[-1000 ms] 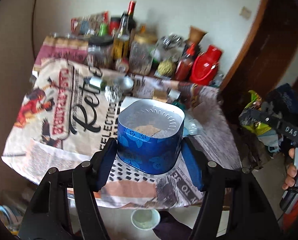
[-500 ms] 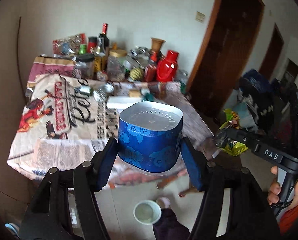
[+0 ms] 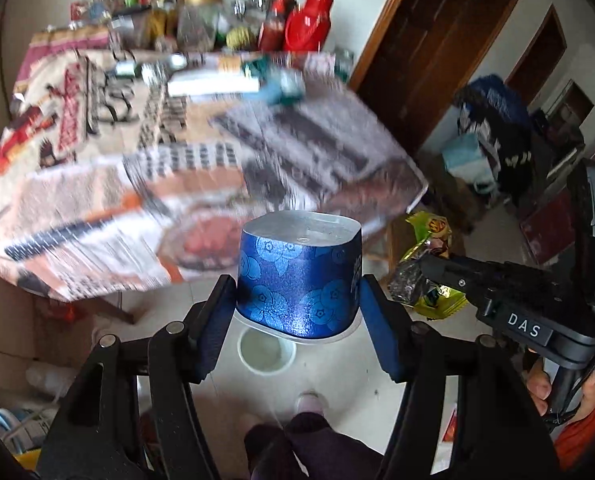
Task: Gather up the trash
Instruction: 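Carry the blue cup and chip bag with both tools over the white bowl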
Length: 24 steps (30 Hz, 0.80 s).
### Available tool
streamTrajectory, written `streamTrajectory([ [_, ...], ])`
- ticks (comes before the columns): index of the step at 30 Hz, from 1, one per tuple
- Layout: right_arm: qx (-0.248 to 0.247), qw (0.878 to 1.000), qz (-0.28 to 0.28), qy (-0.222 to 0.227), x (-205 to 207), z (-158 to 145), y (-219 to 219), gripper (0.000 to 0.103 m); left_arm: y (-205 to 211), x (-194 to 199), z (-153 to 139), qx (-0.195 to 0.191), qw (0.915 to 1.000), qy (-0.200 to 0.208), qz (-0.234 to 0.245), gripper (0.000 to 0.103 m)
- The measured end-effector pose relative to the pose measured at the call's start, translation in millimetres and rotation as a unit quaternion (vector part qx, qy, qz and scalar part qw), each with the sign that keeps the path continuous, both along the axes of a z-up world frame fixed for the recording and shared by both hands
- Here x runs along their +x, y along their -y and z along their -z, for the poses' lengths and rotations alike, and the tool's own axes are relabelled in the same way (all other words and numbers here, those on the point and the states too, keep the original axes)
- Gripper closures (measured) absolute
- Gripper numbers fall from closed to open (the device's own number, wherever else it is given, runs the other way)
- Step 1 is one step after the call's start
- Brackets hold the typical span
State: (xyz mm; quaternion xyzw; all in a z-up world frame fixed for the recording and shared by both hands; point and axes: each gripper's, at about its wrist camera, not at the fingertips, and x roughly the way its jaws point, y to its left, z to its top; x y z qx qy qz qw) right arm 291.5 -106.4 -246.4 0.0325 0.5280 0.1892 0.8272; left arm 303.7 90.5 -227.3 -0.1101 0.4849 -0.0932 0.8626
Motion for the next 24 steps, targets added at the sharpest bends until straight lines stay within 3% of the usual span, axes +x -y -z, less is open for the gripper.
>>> streamTrajectory([
  [6, -0.011, 0.998, -0.012, -0.055, 6, 68, 9, 0.086, 23, 12, 76, 0.001, 0.9978, -0.067, 0.002, 0.042],
  [12, -0.023, 0.994, -0.023, -0.108, 22, 160, 18, 0.086, 34, 24, 167, -0.005, 0.993, -0.117, -0.015, 0.043],
  [24, -0.054, 0.984, -0.064, -0.155, 42, 351, 17, 0.085, 43, 41, 379, -0.01, 0.9799, -0.197, -0.03, 0.043],
])
